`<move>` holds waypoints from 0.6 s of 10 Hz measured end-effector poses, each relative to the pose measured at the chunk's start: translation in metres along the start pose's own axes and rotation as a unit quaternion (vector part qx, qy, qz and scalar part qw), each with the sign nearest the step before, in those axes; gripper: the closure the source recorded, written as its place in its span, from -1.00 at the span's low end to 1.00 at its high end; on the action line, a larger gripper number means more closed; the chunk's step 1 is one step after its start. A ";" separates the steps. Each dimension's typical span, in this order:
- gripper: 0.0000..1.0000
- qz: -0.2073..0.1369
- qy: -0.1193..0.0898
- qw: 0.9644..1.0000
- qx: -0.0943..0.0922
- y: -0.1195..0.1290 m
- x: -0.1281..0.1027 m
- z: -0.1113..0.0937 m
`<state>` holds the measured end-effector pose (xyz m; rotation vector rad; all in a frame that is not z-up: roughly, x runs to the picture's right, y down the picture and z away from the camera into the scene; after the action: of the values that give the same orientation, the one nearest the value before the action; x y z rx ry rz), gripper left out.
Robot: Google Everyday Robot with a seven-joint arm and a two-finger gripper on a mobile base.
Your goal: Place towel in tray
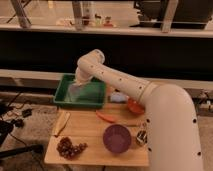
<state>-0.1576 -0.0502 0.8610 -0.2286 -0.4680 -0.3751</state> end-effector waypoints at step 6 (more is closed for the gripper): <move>1.00 -0.012 0.012 1.000 0.008 -0.021 0.003 0.011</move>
<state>-0.1681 -0.0666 0.8743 -0.2025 -0.4502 -0.3976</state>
